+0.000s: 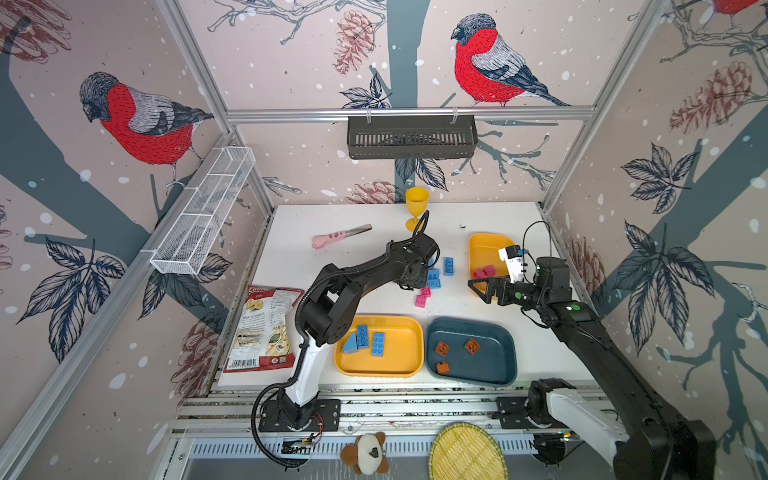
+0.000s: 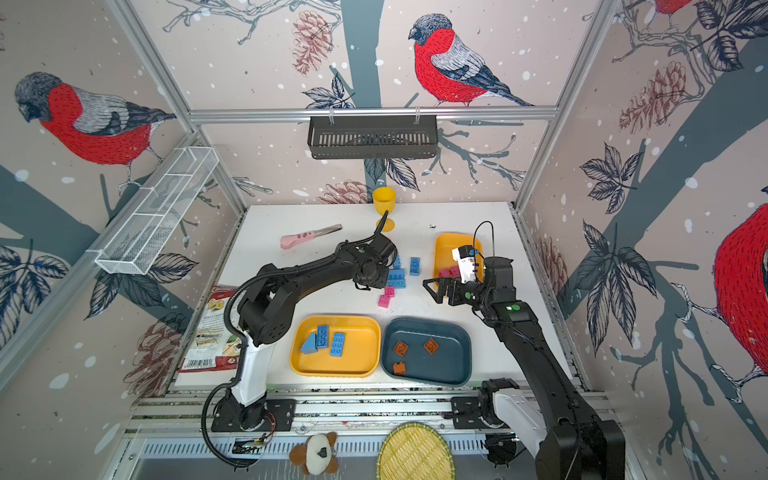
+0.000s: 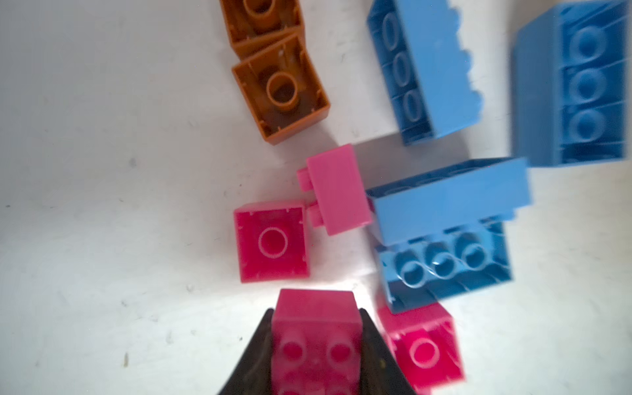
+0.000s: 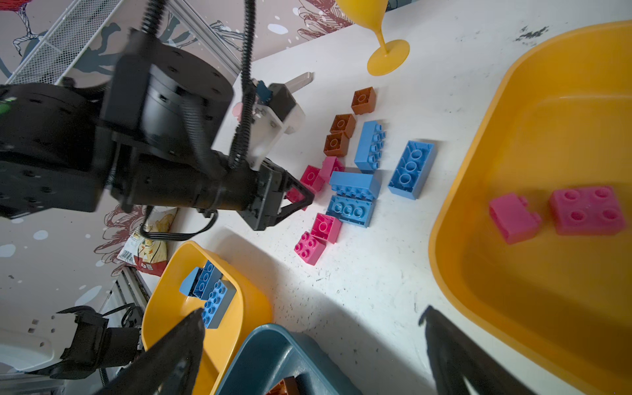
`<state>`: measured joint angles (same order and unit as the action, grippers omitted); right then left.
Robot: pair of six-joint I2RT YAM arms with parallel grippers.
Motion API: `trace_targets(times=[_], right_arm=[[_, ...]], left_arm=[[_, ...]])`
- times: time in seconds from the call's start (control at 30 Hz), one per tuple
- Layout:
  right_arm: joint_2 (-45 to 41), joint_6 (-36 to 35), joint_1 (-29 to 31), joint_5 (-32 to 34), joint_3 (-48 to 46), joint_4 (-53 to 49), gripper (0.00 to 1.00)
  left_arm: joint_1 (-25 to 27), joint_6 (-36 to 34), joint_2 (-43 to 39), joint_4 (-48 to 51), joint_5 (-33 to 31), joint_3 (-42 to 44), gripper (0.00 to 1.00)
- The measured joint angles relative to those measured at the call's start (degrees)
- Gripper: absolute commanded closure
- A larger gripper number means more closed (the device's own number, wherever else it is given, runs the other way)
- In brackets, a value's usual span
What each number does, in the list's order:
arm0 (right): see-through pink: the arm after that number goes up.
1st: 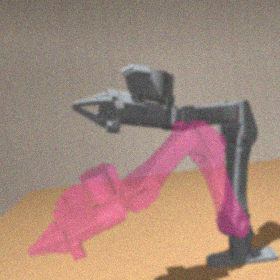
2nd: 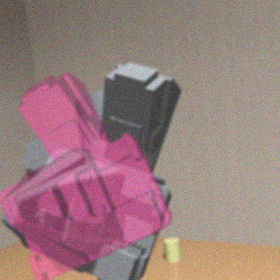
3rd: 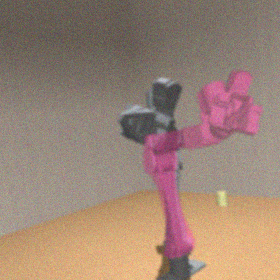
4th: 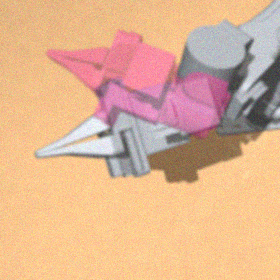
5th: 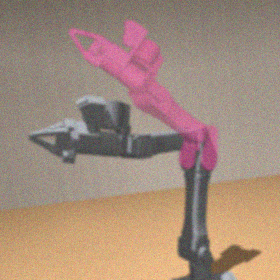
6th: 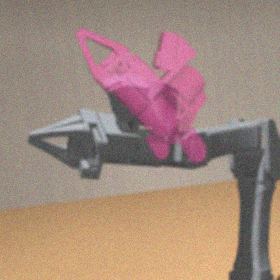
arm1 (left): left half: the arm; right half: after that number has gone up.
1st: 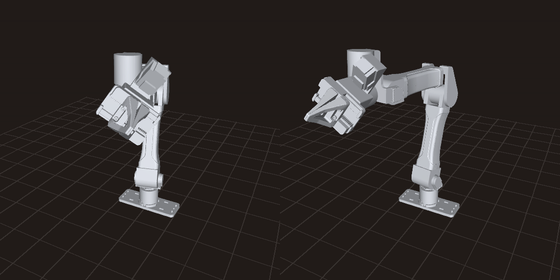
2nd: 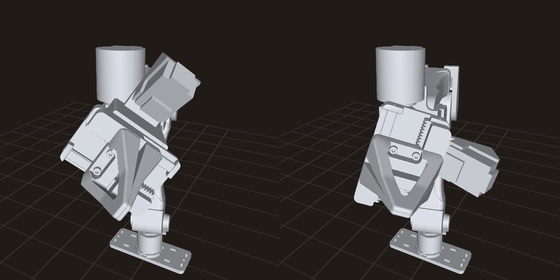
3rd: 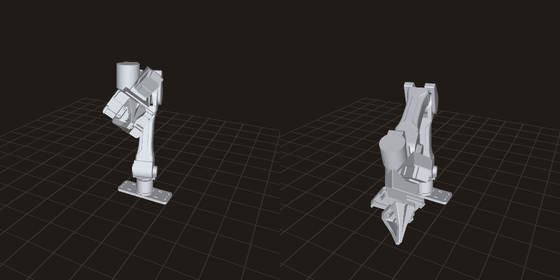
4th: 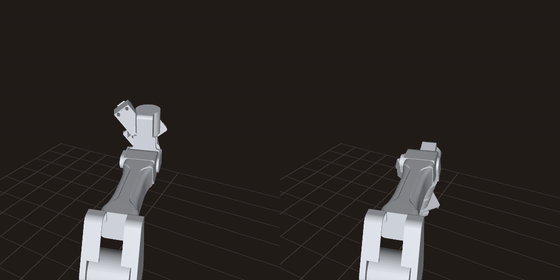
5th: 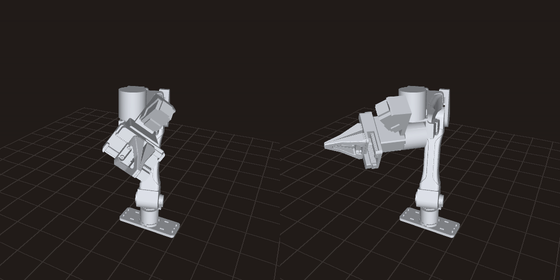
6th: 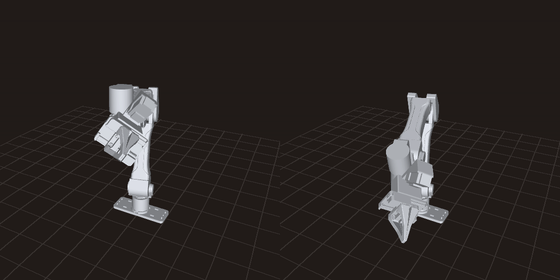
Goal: Sort the legos into containers by color
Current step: 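Close the left gripper on the pink 2x2 brick and lift it, then carry the pink brick over the farther yellow tray and release it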
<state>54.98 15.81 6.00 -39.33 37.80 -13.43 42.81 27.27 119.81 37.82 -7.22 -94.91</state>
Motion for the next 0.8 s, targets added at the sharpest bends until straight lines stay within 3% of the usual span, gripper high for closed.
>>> trace_targets(times=[0.17,0.4,0.63,0.8], right_arm=[[-0.5,-0.8,-2.7,0.0,0.1,0.0,0.01],[-2.0,-0.8,-7.5,0.8,0.9,-0.2,0.0],[-3.3,-0.6,-10.4,2.8,1.0,-0.2,0.01],[-3.9,-0.6,-10.8,3.3,1.0,-0.2,0.0]], left_arm=[[0.0,-1.3,-0.7,-1.3,5.7,-7.6,0.73],[0.1,-2.3,9.1,-6.3,16.6,-22.1,0.74],[1.1,-0.7,15.9,-17.8,26.9,-26.2,0.74],[2.5,0.7,22.3,-21.8,30.8,-31.7,0.73]])
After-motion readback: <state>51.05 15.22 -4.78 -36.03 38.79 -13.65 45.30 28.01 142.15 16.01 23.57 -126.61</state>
